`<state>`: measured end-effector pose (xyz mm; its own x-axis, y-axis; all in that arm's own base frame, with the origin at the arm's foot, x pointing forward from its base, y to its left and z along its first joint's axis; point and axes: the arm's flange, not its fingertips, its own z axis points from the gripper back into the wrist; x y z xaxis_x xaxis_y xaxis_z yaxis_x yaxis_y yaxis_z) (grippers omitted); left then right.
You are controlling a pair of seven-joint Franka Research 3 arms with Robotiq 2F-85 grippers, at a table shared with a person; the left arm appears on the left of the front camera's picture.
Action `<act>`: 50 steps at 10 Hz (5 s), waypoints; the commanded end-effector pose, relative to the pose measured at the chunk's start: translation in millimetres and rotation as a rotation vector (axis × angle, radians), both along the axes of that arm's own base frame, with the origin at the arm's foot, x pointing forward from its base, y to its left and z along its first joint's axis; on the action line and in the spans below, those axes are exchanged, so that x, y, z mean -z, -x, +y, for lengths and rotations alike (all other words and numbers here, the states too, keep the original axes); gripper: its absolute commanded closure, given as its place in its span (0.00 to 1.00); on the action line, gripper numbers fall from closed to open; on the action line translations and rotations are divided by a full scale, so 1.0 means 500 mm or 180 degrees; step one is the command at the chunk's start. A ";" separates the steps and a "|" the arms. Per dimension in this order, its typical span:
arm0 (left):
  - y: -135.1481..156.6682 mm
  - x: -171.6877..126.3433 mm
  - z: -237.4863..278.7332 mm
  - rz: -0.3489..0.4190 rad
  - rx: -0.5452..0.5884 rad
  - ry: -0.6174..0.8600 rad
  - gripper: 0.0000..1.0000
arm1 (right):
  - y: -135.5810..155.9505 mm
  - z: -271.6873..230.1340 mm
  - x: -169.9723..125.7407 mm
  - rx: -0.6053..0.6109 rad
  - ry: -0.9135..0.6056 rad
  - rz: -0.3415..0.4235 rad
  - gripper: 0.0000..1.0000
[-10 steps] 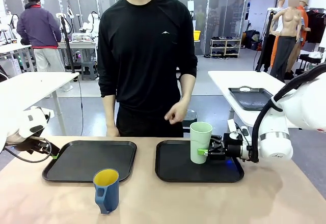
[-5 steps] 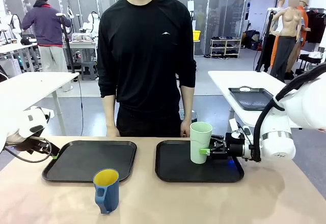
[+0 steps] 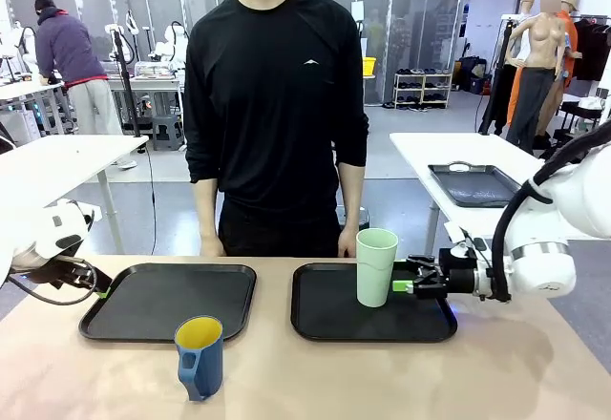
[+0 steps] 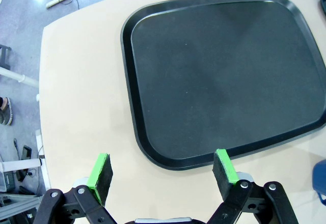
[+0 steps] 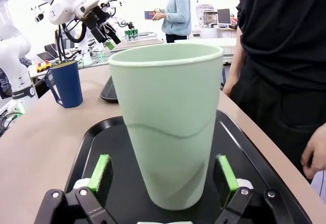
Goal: Sort and store the cups by type.
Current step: Place the picked Reusable plastic cup into the Flat Tray indicated by the person, then pick up the Handle plastic cup and place it into the empty Flat Tray.
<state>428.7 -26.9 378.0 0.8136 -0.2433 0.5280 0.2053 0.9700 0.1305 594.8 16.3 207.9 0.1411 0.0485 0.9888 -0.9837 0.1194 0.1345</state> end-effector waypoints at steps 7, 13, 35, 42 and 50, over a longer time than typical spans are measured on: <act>0.000 0.001 0.000 0.0010 0.0013 -0.0024 0.00 | 0.044 -0.101 -0.043 0.0233 0.0113 0.0006 0.00; 0.000 0.001 0.000 0.0010 0.0013 -0.0024 0.00 | 0.037 -0.105 -0.036 0.0234 0.0077 -0.0002 0.00; 0.000 0.001 0.000 0.0010 0.0013 -0.0024 0.00 | 0.336 -0.121 -0.317 0.0611 0.3009 -0.0303 0.00; 0.000 0.001 0.000 0.0010 0.0013 -0.0024 0.00 | 0.338 -0.129 -0.307 0.0589 0.2954 -0.0415 0.00; 0.000 0.001 0.000 0.0010 0.0013 -0.0024 0.00 | 0.338 -0.129 -0.307 0.0589 0.2954 -0.0415 0.00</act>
<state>428.7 -26.9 378.0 0.8137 -0.2431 0.5280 0.2053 0.9700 0.1303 425.2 -49.0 361.2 0.1189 0.8077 0.5775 -0.9366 0.2843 -0.2046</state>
